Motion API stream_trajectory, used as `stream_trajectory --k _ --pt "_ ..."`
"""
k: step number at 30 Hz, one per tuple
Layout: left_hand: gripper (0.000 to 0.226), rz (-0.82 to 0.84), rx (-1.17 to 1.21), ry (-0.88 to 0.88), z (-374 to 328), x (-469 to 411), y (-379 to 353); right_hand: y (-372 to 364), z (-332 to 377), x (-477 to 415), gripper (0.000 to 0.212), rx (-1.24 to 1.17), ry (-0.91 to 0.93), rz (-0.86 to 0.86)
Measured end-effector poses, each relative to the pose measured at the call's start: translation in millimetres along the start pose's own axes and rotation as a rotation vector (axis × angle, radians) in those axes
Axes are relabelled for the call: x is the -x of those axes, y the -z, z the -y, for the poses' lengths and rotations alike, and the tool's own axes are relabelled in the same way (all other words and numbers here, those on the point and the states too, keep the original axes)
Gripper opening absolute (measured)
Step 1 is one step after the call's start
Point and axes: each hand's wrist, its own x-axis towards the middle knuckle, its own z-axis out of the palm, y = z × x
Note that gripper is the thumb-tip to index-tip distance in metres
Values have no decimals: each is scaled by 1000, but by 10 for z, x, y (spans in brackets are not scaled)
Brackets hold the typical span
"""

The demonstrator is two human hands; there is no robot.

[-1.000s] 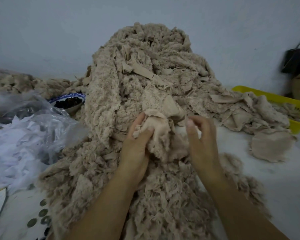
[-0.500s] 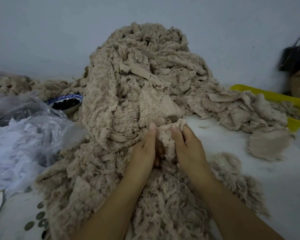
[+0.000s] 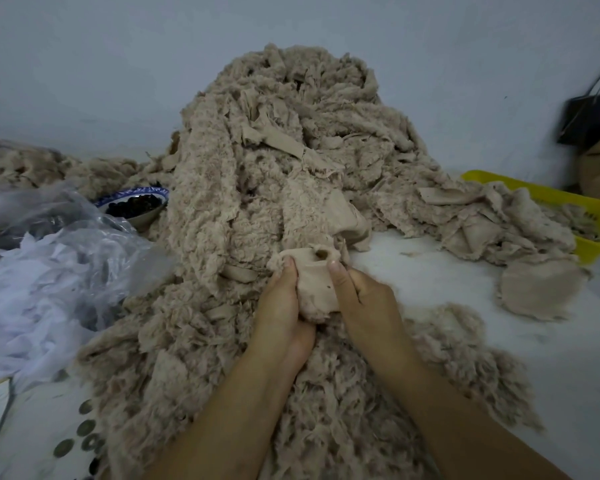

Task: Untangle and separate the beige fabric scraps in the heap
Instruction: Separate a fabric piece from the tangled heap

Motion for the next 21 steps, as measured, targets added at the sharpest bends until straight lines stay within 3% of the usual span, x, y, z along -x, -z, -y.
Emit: stream_trajectory --k 4,8,11,14,15,19,21 --pt "43 -80 46 -21 -34 -57 49 53 -31 -12 56 -36 -55 -21" --pt "34 -154 112 -57 -109 -138 143 189 -123 -66 54 -91 -76 -126" --pt "24 -96 61 -91 -72 -139 167 248 -219 -113 50 -90 -59 -184" --pt "18 44 -28 -86 -5 -86 155 235 -226 -139 34 -9 19 -137" --pt "22 83 -53 -88 6 -74 151 228 -215 -128 35 -9 41 -118" --pt "26 131 -139 -98 27 -39 130 175 -200 -48 79 -73 19 75" --pt "28 130 -161 -87 29 -36 121 154 -207 -50 76 -43 0 158"
